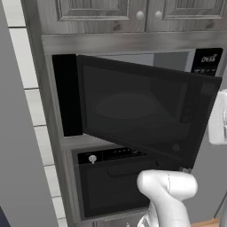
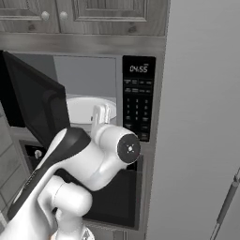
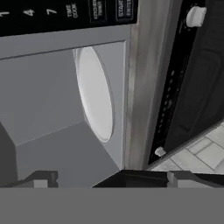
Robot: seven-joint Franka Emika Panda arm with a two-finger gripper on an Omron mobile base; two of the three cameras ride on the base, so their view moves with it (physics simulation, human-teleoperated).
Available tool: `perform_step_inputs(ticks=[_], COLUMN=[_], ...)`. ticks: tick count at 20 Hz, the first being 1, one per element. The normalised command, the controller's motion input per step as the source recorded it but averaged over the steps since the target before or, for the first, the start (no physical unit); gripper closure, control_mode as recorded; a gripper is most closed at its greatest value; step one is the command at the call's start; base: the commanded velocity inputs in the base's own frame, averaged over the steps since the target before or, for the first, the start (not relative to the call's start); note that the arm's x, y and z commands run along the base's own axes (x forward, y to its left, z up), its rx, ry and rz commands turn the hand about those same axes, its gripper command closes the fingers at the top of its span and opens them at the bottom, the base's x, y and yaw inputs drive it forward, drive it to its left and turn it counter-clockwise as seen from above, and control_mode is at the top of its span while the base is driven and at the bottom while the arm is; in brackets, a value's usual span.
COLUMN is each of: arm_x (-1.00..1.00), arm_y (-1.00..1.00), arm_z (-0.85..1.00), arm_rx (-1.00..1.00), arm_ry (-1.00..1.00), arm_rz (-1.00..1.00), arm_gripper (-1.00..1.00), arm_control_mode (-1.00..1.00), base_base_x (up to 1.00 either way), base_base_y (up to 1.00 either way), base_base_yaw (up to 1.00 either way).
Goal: Place the sponge inside the microwave to prepare for sanitizing.
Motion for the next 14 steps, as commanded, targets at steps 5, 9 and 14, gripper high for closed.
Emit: perform_step_inputs(ticks=[5,9,14], arm_x=[0.16,0.08,-0.37], arm_y=[0.34,0.37,0.62], arm_z=[0.00,0.00,0.00], arm_rx=[0.00,0.00,0.00], arm_ry=[-0.12,-0.16,-0.08], arm_rz=[0.22,0.29,0.40], arm_gripper=[-1.00,-1.00,-1.00], arm_control_mode=[-1.00,-1.00,-1.00], base_base_x=[0.00,0.00,0.00], base_base_y=[0.00,0.00,0.00], base_base_yaw=[0.00,0.00,0.00])
